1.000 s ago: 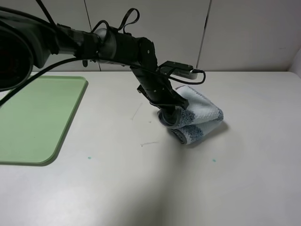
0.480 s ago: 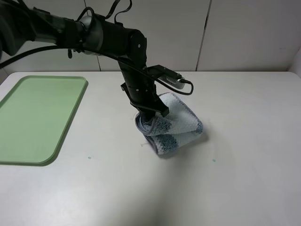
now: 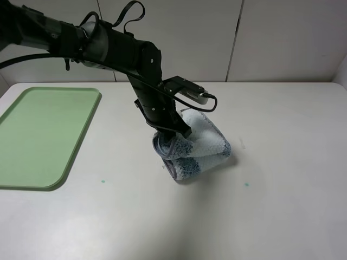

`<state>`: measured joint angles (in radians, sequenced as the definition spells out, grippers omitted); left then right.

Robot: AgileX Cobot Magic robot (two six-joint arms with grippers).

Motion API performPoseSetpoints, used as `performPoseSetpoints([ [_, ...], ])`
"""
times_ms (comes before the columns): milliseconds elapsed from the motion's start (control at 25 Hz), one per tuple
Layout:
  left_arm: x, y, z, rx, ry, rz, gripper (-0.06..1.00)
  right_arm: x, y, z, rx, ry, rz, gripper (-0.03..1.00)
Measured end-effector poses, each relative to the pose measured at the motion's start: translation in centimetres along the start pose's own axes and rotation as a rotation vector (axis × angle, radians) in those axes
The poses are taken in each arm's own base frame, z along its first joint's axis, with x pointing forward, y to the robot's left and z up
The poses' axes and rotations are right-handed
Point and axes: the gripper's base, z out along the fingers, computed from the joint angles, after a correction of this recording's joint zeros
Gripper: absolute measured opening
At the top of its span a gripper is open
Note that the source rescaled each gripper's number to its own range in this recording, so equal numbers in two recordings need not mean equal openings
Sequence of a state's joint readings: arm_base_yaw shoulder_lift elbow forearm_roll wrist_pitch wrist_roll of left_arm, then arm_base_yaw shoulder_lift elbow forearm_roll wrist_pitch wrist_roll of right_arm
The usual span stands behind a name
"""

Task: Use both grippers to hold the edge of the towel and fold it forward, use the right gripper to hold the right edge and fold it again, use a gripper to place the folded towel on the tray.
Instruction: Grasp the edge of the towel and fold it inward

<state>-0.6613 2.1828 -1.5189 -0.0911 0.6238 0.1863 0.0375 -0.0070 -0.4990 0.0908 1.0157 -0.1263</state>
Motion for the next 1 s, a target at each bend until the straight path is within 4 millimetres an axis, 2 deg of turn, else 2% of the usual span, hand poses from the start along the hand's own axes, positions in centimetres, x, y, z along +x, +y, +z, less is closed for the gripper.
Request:
performPoseSetpoints([
  [120,-0.1,0.0,0.0,-0.003,-0.015,-0.008,0.18,0.0,0.0,0.0,-0.001,0.000,0.000,1.00],
  [200,-0.3,0.0,0.0,-0.004,-0.028,-0.012,0.26,0.0,0.0,0.0,-0.001,0.000,0.001,1.00],
  [240,-0.3,0.0,0.0,-0.001,-0.035,-0.019,0.34,0.0,0.0,0.0,-0.001,0.000,0.001,1.00],
  [400,-0.6,-0.2,0.0,0.026,-0.069,-0.061,0.82,0.0,0.0,0.0,-0.001,0.000,0.001,1.00],
  [480,-0.8,-0.2,0.0,0.029,-0.089,-0.070,0.93,0.0,0.0,0.0,-0.001,0.000,0.001,1.00],
  [640,-1.1,-0.6,-0.9,0.064,-0.117,-0.113,0.99,0.0,0.0,0.0,-0.001,0.000,0.001,1.00],
  [1000,-1.6,-0.8,-6.5,0.078,-0.198,-0.386,1.00,0.0,0.0,0.0,-0.001,0.000,0.001,1.00],
])
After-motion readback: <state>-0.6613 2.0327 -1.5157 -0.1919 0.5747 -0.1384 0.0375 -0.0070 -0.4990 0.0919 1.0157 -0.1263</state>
